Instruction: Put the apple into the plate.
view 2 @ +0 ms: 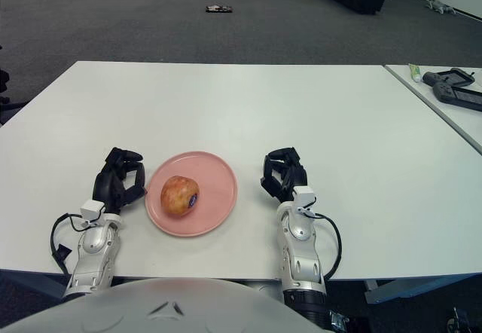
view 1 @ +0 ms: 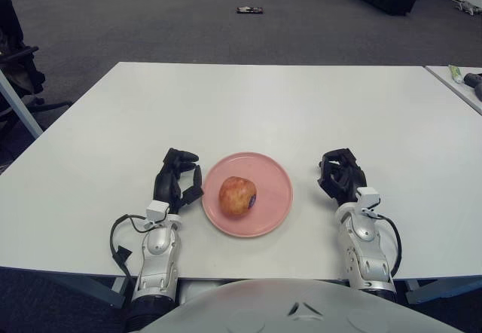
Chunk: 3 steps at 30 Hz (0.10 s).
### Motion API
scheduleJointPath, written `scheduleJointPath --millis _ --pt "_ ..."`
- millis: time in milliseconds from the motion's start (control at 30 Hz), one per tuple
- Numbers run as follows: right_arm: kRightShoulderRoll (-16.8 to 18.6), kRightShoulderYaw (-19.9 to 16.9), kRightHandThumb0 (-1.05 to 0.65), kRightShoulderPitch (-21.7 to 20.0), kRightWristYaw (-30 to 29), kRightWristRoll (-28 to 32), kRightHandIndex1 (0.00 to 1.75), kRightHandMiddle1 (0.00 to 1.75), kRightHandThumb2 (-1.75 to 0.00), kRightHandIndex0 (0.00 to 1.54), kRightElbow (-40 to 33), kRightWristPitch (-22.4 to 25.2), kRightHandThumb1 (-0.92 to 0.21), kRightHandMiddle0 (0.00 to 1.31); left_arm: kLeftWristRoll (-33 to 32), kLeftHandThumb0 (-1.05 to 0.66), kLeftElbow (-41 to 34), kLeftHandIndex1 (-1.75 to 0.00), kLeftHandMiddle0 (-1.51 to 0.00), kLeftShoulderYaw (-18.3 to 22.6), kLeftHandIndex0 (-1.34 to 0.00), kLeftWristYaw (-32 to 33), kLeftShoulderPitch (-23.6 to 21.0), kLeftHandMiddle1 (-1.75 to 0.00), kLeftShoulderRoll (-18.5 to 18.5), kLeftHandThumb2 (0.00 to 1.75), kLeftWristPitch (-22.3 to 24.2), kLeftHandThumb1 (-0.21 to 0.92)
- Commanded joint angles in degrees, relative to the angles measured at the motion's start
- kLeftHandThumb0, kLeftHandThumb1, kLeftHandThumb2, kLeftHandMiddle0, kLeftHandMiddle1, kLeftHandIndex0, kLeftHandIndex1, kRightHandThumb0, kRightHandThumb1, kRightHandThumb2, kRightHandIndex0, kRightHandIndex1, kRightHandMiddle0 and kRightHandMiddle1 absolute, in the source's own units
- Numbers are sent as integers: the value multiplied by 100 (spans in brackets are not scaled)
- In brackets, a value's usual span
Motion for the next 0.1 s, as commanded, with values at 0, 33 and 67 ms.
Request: scheduleJointPath --millis 0,33,67 --pt "-23 -31 -38 -49 9 25 142 175 -85 54 45 163 -69 33 47 -41 64 -175 -81 56 -43 84 109 -175 37 103 179 55" --pt "-28 -33 -38 -51 12 26 142 175 -85 54 48 167 -69 33 51 -41 54 -175 -81 56 -43 90 112 -175 36 103 188 55" --pt "-33 -32 -38 -54 15 22 142 175 -85 54 54 163 -69 33 49 -41 45 -175 -81 58 -43 91 116 -175 37 103 195 55"
